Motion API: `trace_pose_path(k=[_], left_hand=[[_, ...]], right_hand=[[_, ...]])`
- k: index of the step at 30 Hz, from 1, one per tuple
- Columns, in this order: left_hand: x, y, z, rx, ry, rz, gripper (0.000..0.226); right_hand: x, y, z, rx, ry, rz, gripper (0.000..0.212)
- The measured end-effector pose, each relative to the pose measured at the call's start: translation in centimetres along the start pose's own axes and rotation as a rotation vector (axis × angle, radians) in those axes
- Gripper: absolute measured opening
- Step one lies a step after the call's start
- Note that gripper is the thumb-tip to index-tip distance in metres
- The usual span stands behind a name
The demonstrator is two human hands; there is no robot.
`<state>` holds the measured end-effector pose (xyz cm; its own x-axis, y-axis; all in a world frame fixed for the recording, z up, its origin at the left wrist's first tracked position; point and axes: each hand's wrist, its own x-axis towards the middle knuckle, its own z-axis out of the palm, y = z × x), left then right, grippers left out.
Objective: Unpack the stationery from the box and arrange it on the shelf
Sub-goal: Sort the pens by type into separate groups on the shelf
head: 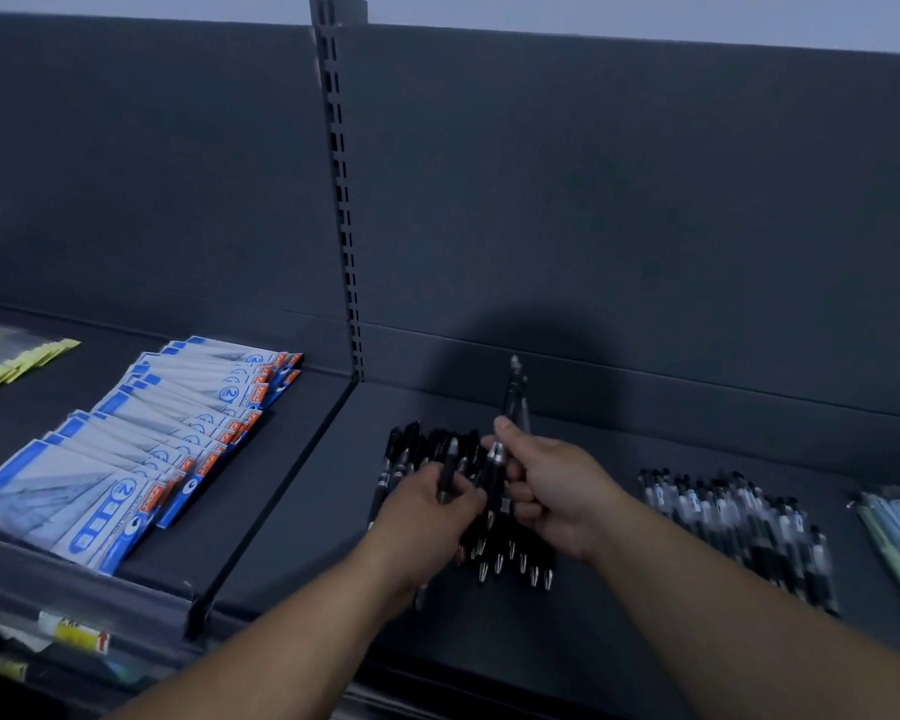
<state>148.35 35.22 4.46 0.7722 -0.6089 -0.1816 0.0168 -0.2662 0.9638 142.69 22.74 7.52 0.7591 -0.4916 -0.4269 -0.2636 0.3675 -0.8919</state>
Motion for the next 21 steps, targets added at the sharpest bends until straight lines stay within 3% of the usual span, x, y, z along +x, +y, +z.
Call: trace_pose_path(k=[4,9,15,21], left_hand=[[0.7,1.2,-0.4,0.079,-0.03,0.011,0.013],[1.8,1.7,-0.5,0.159,0.053,0.014,0.011],[2.5,0.8,-1.2,0.503,0.104,0.018,0.016],[2.6,0.7,-0.6,0.625,0.076,0.052,0.017]], right_hand=[[0.3,0.1,-0.1,-0.062,-0.004,0.023,0.031],[0.5,0.1,-0.8,-0.133,0.039,0.032,0.025],[1.4,0.9,-1.7,-0.239,0.112,0.1,0.021],[1.1,1.3,-1.5,-0.154,0.068,0.133,0.014]])
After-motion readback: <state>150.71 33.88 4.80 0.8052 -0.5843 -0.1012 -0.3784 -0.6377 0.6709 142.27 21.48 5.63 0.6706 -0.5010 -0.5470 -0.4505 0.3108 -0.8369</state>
